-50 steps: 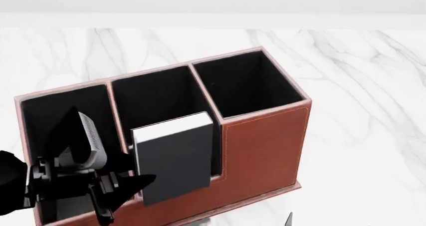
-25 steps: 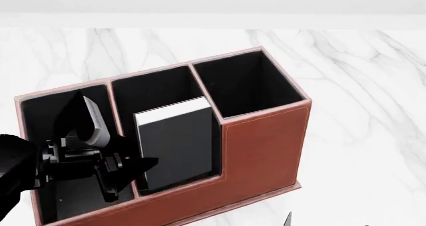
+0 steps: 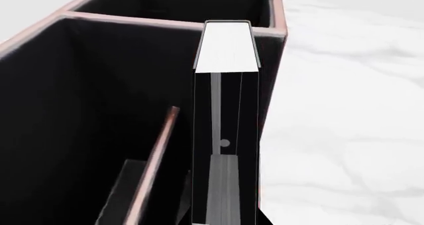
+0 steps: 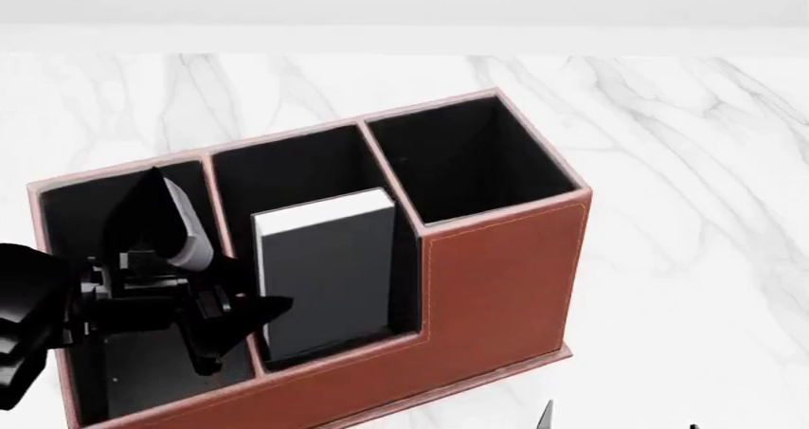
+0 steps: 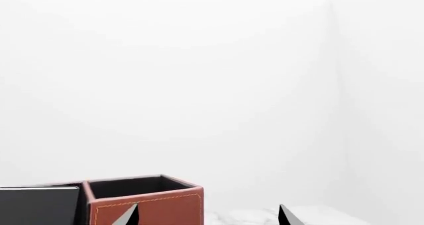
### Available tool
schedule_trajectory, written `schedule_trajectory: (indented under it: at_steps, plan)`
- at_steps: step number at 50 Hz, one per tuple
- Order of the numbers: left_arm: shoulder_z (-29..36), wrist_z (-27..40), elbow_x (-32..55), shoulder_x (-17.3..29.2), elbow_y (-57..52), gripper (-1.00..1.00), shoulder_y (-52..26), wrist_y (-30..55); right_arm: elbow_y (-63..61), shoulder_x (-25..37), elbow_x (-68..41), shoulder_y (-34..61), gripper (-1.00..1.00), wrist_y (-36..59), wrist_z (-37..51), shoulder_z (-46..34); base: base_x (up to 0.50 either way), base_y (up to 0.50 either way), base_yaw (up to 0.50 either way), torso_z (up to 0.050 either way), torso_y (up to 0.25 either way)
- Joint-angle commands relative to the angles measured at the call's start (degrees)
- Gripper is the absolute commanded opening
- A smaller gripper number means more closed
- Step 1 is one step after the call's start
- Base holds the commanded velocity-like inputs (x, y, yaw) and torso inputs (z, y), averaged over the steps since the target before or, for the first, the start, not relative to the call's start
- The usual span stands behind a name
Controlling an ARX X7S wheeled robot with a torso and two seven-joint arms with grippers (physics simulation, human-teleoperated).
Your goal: Pick up the book and place it in the back compartment of the caddy.
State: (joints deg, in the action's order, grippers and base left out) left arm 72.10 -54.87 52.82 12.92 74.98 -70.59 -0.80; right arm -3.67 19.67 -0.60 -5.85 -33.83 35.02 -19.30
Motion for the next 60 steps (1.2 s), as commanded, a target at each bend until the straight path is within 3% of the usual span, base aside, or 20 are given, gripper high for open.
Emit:
schedule_trajectory:
  at_steps: [1, 18, 28, 40, 60]
  plan:
    - [-18.8, -1.0, -10.8, -1.3, 0.0, -1.0, 0.3, 1.9, 0.3, 0.1, 0.0, 0.1, 1.0, -0.1, 0.1, -0.2, 0.0, 0.0, 0.0, 0.0, 0.0]
    - [-46.9, -2.9, -36.7, -3.7, 0.0, -1.0, 2.6, 4.5, 0.7, 0.1, 0.1, 0.4, 1.0, 0.1, 0.2, -0.5, 0.0, 0.0, 0.0, 0.0, 0.001]
    - [-57.8, -3.5, -46.4, -4.1, 0.0, -1.0, 3.2, 5.1, 0.6, 0.1, 0.2, 0.4, 1.0, 0.2, 0.3, -0.7, 0.0, 0.0, 0.0, 0.001, 0.002]
    - [-59.8, -2.2, -52.1, -5.1, 0.0, -1.0, 3.0, 6.5, 0.8, 0.3, 0.0, 0.5, 1.0, 0.1, 0.5, -0.7, 0.0, 0.0, 0.0, 0.0, 0.001]
    - [-55.9, 1.9, -53.2, -5.9, 0.0, -1.0, 2.6, 8.8, 0.6, 0.6, -0.7, 0.5, 1.0, 0.2, 0.5, -0.9, 0.0, 0.0, 0.0, 0.0, 0.002]
